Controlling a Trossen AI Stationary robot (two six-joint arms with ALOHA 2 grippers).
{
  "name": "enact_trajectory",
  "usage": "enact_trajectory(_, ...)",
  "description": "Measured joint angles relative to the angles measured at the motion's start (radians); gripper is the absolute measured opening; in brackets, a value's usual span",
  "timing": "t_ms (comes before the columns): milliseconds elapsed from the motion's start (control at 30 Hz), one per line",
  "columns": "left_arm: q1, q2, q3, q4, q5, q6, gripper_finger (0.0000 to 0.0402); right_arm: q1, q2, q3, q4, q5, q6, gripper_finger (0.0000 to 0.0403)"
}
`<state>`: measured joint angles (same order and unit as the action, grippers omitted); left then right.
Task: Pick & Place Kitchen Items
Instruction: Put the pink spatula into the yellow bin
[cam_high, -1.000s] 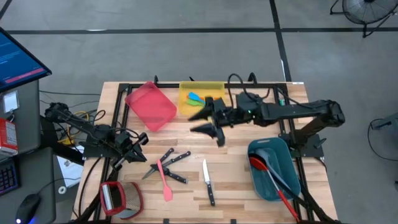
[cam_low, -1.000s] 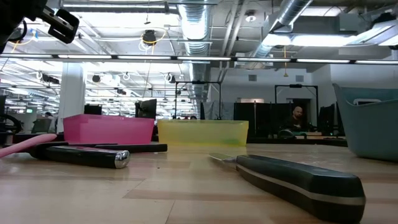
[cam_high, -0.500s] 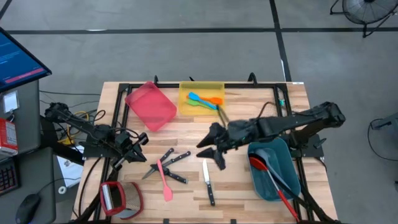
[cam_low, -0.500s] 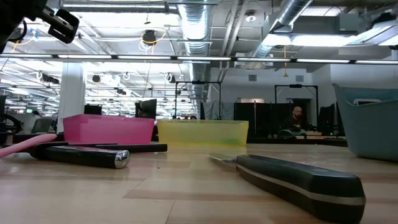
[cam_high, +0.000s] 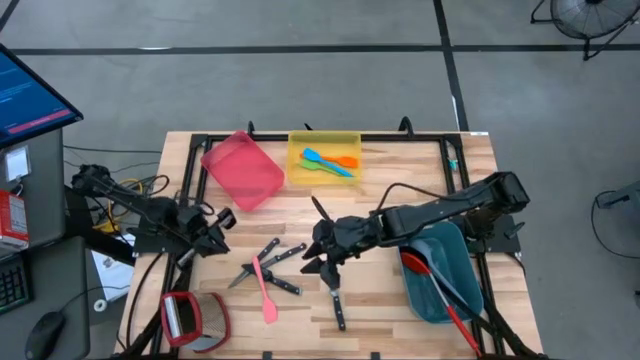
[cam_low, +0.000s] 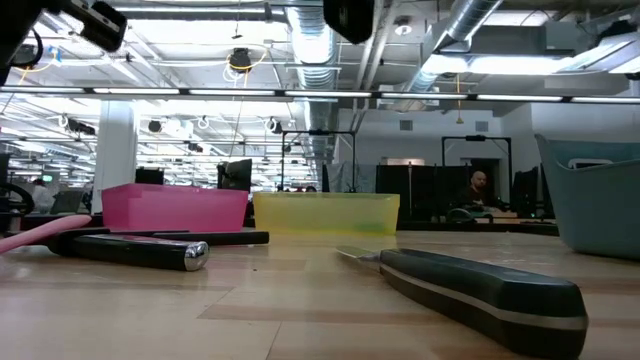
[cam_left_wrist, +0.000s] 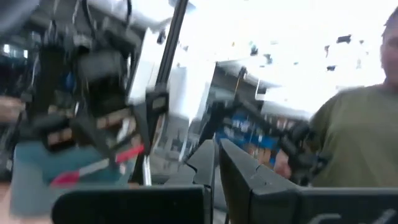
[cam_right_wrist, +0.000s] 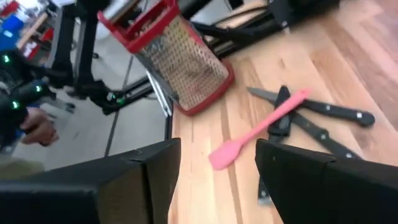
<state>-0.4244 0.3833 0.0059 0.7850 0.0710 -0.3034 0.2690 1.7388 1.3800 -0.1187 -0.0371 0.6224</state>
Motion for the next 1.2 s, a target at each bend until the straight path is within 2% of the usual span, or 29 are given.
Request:
enact_trajectory(133,0.0,0.005,0.0,0.12,-0.027,0.006,0.0008,0.0,-0.005,-0.001,-0.007,-0.016,0.02,0.0202)
enact_trajectory(400,0.0,0.001,0.0,0.324,-0.244,-0.016,0.0008,0.042,-0.074,0.0,-0.042,-0.018,0.043,0.0202)
enact_trajectory(600,0.0,0.001,0.0,0.326,-0.326,0.035,0.0008,0.098,-0.114,-0.001,-0.06,-0.015,0.045,0.0202)
enact_trajectory(1000,0.0,0.001,0.0,0.368,-0.338,0.035,0.0008,0.15,-0.118,-0.001,-0.089,-0.012,0.049,0.0202)
enact_trajectory(1200,0.0,0.028,0.03,0.376,-0.437,-0.005,0.0008,0.161,-0.118,-0.001,-0.122,-0.019,0.049,0.0202)
